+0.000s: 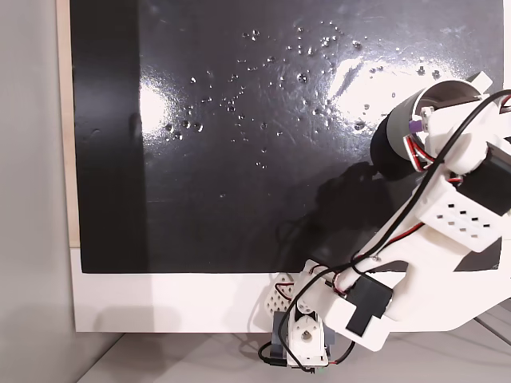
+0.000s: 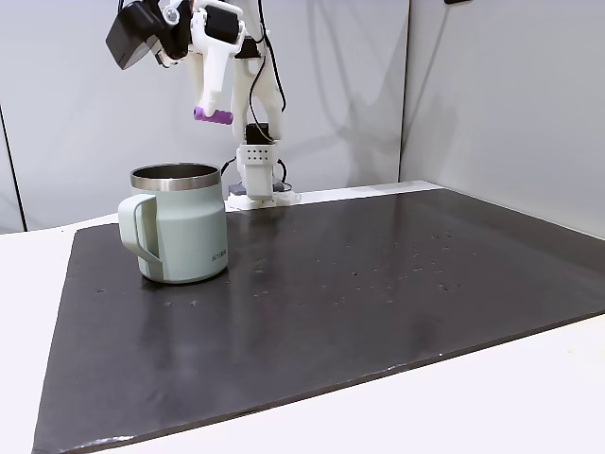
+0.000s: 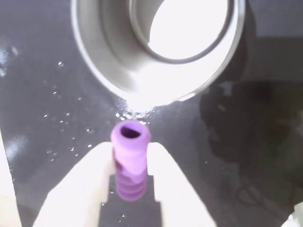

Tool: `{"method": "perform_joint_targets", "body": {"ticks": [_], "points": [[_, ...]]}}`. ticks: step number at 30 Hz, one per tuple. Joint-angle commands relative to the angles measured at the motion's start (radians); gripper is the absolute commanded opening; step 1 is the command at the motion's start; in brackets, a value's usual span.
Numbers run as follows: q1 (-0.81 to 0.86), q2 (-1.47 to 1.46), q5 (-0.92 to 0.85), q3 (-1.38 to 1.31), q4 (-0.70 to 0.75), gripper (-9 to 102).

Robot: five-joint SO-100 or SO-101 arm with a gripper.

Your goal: Grasp a pengrip and put it in the cup.

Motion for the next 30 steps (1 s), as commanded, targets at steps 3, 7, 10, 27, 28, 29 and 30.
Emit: {"method": "perform_joint_targets", "body": {"ticks": [3, 7, 10, 27, 28, 29, 30], "points": [[0.034, -0.086, -0.021, -0.097, -0.015, 0], [0.052, -0.173, -0.029, -0.199, -0.015, 0], [0.064, -0.213, -0.043, -0.259, -0.015, 0], [0.112, -0.29, -0.072, -0.414, -0.011, 21], [0.114, -0.291, -0.072, -0.414, -0.011, 25], [0.114, -0.291, -0.072, -0.414, -0.011, 27], [0.114, -0.291, -0.072, -0.414, -0.011, 29]]}}
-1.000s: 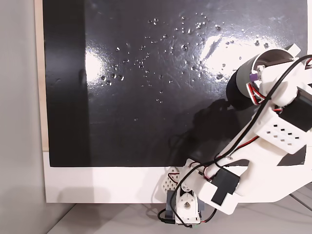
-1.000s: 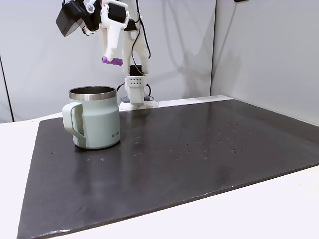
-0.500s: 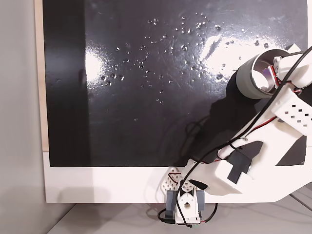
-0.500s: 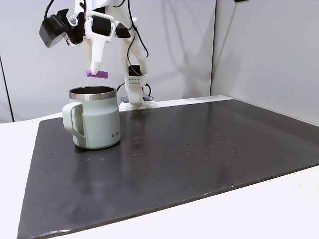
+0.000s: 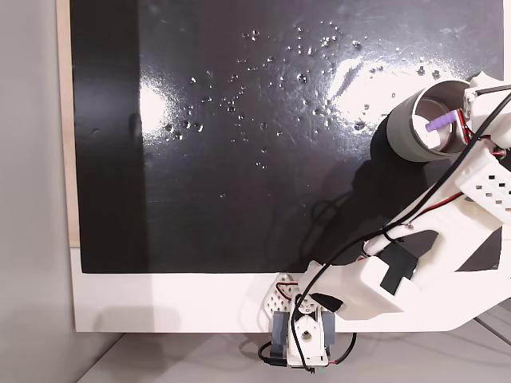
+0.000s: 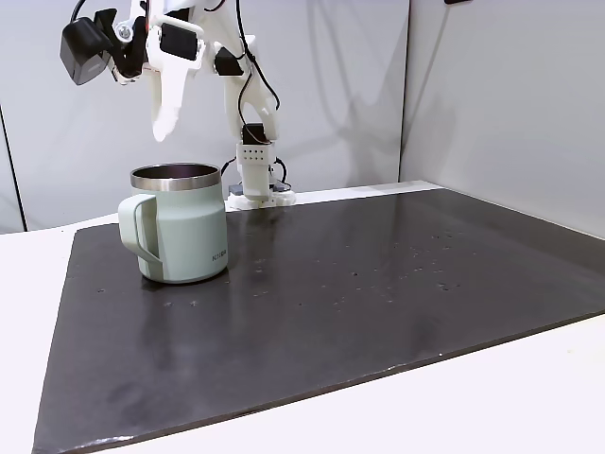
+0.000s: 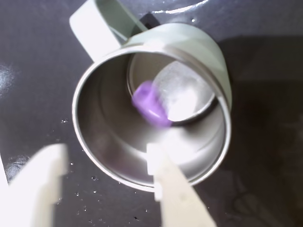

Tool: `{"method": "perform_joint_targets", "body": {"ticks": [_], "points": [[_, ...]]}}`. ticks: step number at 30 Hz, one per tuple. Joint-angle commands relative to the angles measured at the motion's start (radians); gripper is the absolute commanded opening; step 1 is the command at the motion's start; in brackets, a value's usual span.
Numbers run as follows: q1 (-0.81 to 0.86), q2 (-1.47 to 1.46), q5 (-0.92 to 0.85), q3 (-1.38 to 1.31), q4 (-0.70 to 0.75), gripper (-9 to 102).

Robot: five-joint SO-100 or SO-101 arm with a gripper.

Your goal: Grasp a pengrip and put it in the cup.

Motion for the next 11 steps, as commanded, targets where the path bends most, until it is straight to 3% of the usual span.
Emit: {"method": "perform_joint_targets", "body": {"ticks": [1, 11], "points": [[0.005, 0.018, -0.005, -0.06, -0.011, 29], [0.006, 0.023, -0.005, -0.06, -0.011, 29]]}}
